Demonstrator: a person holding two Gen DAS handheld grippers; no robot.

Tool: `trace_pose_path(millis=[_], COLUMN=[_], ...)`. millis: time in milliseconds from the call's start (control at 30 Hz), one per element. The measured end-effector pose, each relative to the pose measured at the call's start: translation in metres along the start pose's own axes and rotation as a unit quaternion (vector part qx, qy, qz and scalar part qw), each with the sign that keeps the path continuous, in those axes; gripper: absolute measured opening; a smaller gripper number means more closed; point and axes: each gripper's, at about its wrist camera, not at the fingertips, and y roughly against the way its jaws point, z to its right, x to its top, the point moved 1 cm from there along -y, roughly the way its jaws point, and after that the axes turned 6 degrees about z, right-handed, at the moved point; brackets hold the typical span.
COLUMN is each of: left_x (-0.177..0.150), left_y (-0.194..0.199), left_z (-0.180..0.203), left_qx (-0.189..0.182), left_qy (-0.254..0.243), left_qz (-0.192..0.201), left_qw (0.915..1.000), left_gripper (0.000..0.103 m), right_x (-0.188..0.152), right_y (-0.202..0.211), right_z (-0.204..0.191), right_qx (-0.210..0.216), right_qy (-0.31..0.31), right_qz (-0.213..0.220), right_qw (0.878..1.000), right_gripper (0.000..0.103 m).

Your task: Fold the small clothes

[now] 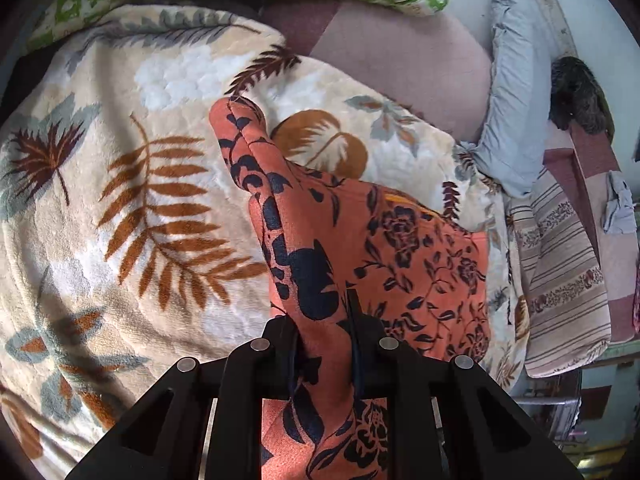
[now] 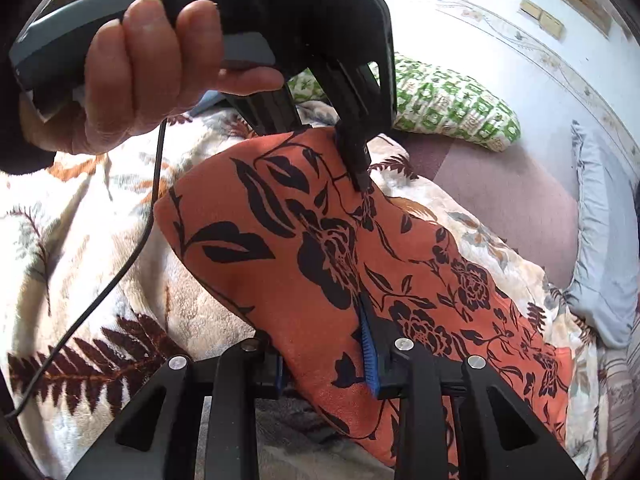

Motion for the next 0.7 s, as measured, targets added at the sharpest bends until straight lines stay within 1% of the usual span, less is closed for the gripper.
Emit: trace_pose_path(millis=[100,167,233,333,400,500,600,667,700], left_x=[-0.004,-0.01,-0.018,-0.029,-0.038,-0.053,-0.067,-0.073,-0.073], left_y=[0.015,0.015,0.011,-0.016,-0.043,-0.092,-0.135,-0.152,-0.158], left_z=[0.04,0.071,0.101,0.143,0.168,0.196,0.21,0.219,0.222], left_qx=[-0.003,-0.003,-0.003,-0.001,0.004,0.022,0.052,0.075,0.08], left_qy=[-0.036,-0.062,-0.082,-0.103,-0.117,-0.123,-0.12,-0.125,-0.125], left_qz=[0.008,0.009,0.002,-0.018,-0.037,-0.074,-0.103,-0.113,-0.114], left_qw=[0.9993,0.998,0.9966,0.9945,0.9924,0.9894,0.986,0.9829,0.9824], left_gripper=[0.018,0.019,0.019,0.02,0.022,0.026,0.028,0.029,0.03], right_x=[0.002,-0.002,-0.012,-0.036,-0.057,-0.096,-0.131,-0.149,-0.155], right_y=[0.02,0.033,0.044,0.057,0.064,0.067,0.065,0.069,0.07], right_z=[0.028,0.052,0.076,0.108,0.127,0.149,0.166,0.175,0.178], right_qx=[0.01,0.017,0.024,0.029,0.034,0.054,0.077,0.089,0.095], right_qy=[-0.066,-0.117,-0.171,-0.245,-0.293,-0.366,-0.428,-0.452,-0.461], right_qz=[0.009,0.013,0.012,-0.001,-0.011,-0.033,-0.054,-0.056,-0.057], right_qw=[0.998,0.993,0.985,0.969,0.955,0.929,0.899,0.886,0.881], right_gripper=[0.028,0.028,0.028,0.028,0.028,0.03,0.037,0.041,0.044])
